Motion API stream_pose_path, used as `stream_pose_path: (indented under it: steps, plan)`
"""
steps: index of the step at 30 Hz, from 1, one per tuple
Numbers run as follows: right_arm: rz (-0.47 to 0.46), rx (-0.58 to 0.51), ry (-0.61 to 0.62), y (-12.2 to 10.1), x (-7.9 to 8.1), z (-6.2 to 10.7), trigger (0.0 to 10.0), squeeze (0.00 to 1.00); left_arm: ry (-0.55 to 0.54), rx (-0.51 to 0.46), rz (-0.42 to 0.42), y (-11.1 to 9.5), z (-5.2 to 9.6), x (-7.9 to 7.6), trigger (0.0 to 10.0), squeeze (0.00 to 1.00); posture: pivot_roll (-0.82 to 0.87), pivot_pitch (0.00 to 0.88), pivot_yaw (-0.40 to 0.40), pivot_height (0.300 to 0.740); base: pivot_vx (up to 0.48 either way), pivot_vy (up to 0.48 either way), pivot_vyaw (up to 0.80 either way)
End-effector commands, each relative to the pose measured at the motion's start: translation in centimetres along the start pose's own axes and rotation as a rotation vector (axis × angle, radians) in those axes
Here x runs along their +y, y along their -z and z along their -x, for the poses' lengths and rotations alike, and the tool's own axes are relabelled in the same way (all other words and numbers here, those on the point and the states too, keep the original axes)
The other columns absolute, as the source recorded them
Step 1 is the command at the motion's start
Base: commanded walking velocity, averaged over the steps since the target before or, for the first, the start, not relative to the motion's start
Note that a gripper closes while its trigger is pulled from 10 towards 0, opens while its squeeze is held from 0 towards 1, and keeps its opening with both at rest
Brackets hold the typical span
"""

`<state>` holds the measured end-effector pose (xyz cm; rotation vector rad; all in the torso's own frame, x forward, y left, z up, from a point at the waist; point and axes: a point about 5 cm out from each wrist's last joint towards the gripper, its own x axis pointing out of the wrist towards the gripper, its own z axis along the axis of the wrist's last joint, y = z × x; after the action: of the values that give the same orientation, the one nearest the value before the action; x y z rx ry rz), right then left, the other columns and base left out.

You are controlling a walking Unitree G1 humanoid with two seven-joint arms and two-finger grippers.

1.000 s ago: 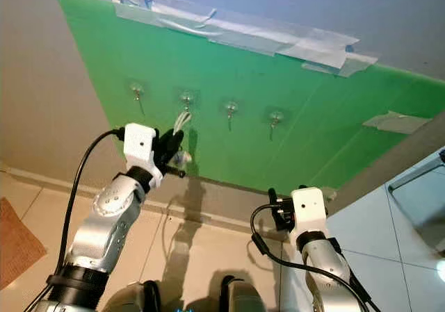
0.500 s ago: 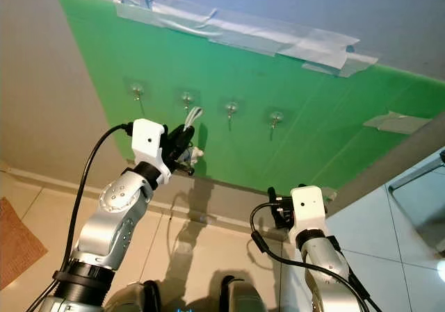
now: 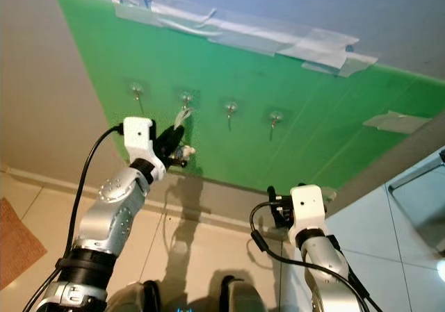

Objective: Hang keys on a hook

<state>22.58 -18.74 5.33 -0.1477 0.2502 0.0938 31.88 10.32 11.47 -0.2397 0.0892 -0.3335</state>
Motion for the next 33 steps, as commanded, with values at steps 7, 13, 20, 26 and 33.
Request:
stream_pose_path:
  steps: [7,13,20,26,33]
  plan:
    - [0.010,0.015,0.011,0.4,-0.4,0.3,10.0,0.18,-0.045,0.041,0.065,1.2,0.4,0.3,0.0,0.00,-0.18,0.152,-0.073,0.740,0.000,0.000,0.00]
    - [0.012,0.015,0.008,0.4,-0.5,0.3,10.0,0.17,-0.010,0.033,0.014,1.0,0.6,-0.3,0.0,0.00,-0.17,0.146,-0.073,0.740,0.000,0.000,0.00]
    - [0.011,0.017,0.010,0.5,-0.3,0.4,10.0,0.18,0.068,0.049,-0.250,1.9,1.3,-1.2,0.0,0.00,-0.17,0.138,-0.068,0.740,0.000,0.000,0.00]
    - [0.008,0.016,0.010,0.6,-0.2,0.4,10.0,0.18,-0.016,0.027,-0.311,1.3,1.5,0.2,0.0,0.00,-0.17,0.134,-0.061,0.740,0.000,0.000,0.00]
    - [0.004,0.019,0.009,0.7,-0.2,0.4,10.0,0.18,-0.126,-0.076,-0.578,-0.9,2.5,1.4,0.0,0.00,-0.17,0.135,-0.060,0.740,0.000,0.000,0.00]
